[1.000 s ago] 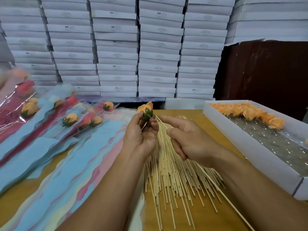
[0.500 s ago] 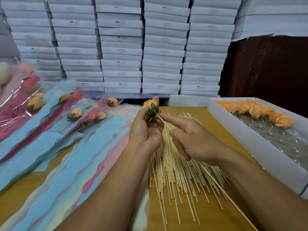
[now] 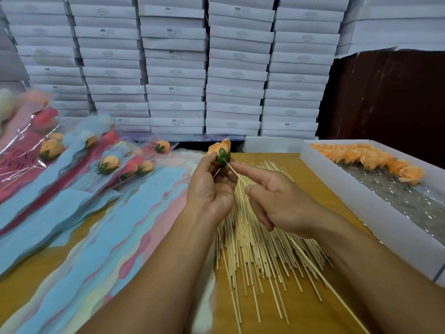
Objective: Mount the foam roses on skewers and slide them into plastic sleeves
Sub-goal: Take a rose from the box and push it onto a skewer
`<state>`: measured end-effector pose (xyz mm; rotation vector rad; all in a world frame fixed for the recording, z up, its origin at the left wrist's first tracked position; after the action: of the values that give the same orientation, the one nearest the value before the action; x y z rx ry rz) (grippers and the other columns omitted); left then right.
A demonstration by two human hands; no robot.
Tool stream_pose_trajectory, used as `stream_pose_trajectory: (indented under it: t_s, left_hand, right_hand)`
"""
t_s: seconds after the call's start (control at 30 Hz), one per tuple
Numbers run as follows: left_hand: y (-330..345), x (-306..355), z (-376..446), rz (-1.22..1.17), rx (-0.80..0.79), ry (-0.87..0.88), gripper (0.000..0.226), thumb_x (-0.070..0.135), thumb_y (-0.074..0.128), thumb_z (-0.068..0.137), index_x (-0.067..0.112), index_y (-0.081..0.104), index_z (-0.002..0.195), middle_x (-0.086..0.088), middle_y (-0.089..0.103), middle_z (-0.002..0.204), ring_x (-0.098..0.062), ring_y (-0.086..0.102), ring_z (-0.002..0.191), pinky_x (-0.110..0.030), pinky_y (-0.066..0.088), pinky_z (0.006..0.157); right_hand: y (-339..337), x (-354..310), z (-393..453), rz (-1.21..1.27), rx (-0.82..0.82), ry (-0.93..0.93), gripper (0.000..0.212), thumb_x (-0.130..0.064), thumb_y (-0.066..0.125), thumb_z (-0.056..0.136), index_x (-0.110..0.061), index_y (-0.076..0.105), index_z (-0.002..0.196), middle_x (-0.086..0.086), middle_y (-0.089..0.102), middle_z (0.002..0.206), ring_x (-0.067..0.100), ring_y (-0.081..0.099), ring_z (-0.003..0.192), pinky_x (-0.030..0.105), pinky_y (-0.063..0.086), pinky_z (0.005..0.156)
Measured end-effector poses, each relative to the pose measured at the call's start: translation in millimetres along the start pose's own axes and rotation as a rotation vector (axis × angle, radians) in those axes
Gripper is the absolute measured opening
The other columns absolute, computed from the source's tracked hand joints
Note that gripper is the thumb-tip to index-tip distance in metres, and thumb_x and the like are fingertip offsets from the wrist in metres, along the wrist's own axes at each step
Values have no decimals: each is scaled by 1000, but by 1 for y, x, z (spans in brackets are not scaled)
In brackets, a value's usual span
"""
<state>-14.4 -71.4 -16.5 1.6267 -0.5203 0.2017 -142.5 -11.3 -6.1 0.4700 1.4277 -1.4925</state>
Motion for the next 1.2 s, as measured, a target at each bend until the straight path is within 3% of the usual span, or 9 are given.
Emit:
stream_pose_trajectory:
  t_s: [0.1,0.43,0.6,0.73,0.83,1.07,1.2]
  left_hand:
    - [0,0,0,17,0,2,14,14,60,95,2,65,90,-10,66,74,-14,63,66,-18,48,56]
    - [0,-2,0,37,-14,26,16,14,60,95,3,63,106,-9,63,83,-13,62,71,-18,49,58]
    - [1,-2,-1,73,-14,38,12,14,60,95,3,65,96,-8,65,75,-13,61,68,-18,49,50]
    - [0,-3,0,128,8,76,11,13,60,94,5,64,100,-5,64,74,-12,56,66,-18,46,51]
    - [1,-4,-1,139,16,91,8,10,59,93,5,64,91,-3,64,68,-10,55,60,-18,46,50]
    - [0,-8,1,179,74,166,10,6,55,94,6,60,85,-5,57,73,-11,51,62,-18,45,51]
    - [-2,-12,2,211,118,206,8,7,58,96,4,64,90,-7,62,76,-12,54,64,-19,47,51]
  right_hand:
    - [0,1,0,-7,5,-1,62,-5,36,101,-35,34,155,0,51,42,9,45,39,29,49,57]
    - [0,2,1,-36,4,5,62,-7,36,100,-36,33,155,0,52,42,11,46,41,46,55,70]
    - [0,4,1,-51,16,10,61,-9,36,101,-38,33,155,0,52,43,11,47,41,55,55,82]
    - [0,7,3,-37,22,17,60,-10,35,103,-39,32,156,1,52,43,9,48,41,44,56,72]
    - [1,8,4,-25,26,7,60,-9,36,103,-37,32,155,1,53,44,8,49,42,32,52,64]
    - [5,12,5,-45,12,-2,59,-5,37,103,-28,32,157,-2,51,41,6,47,39,29,46,51]
    - [10,18,10,-33,39,-2,60,-6,37,103,-40,32,151,-5,50,41,6,44,37,24,40,42]
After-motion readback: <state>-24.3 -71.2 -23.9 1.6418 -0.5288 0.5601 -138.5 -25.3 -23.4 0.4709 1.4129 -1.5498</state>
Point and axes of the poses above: each hand's wrist, its own z-axis towards the middle knuckle, its own y-axis out of the palm, x = y × z, the point moved 1 cm from there along z, towards the middle knuckle
